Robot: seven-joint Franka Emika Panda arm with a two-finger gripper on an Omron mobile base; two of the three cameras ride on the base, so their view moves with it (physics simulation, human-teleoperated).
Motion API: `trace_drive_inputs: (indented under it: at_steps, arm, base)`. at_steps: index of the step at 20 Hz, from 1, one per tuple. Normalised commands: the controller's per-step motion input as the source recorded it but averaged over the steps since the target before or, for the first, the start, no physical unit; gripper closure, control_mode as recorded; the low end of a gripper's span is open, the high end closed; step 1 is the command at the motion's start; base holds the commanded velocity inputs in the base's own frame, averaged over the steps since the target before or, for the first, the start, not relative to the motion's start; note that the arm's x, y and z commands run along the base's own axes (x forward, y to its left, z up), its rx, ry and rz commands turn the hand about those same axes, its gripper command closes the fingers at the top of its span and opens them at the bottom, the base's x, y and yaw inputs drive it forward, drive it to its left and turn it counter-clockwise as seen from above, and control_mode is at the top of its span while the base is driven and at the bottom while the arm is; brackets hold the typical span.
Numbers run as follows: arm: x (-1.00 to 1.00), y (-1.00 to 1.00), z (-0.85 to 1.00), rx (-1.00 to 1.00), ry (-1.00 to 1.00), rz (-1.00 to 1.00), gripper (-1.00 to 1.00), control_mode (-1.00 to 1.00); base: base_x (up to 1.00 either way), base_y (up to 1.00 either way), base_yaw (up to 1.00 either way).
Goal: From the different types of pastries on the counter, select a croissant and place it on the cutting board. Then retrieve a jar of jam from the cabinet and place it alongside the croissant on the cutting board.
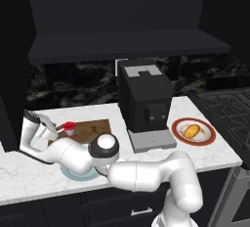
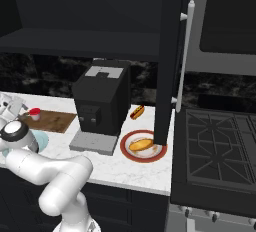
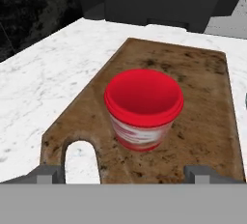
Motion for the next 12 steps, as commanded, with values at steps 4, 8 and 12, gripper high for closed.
trace_drive_inputs:
  at_steps: [4, 8, 12]
  arm:
    - [-0.02, 0.17, 0.25, 0.05, 0.0, 0.0, -1.0, -1.0]
    - [-0.32, 0.0, 0.06, 0.24, 0.03, -0.01, -1.0, -1.0]
    - [-0.46, -0.03, -0.02, 0.26, 0.0, -0.02, -1.0, -1.0]
  base:
    - [0.0, 0.0, 0.0]
    - [0.0, 0.0, 0.0]
    - [0.0, 0.0, 0.0]
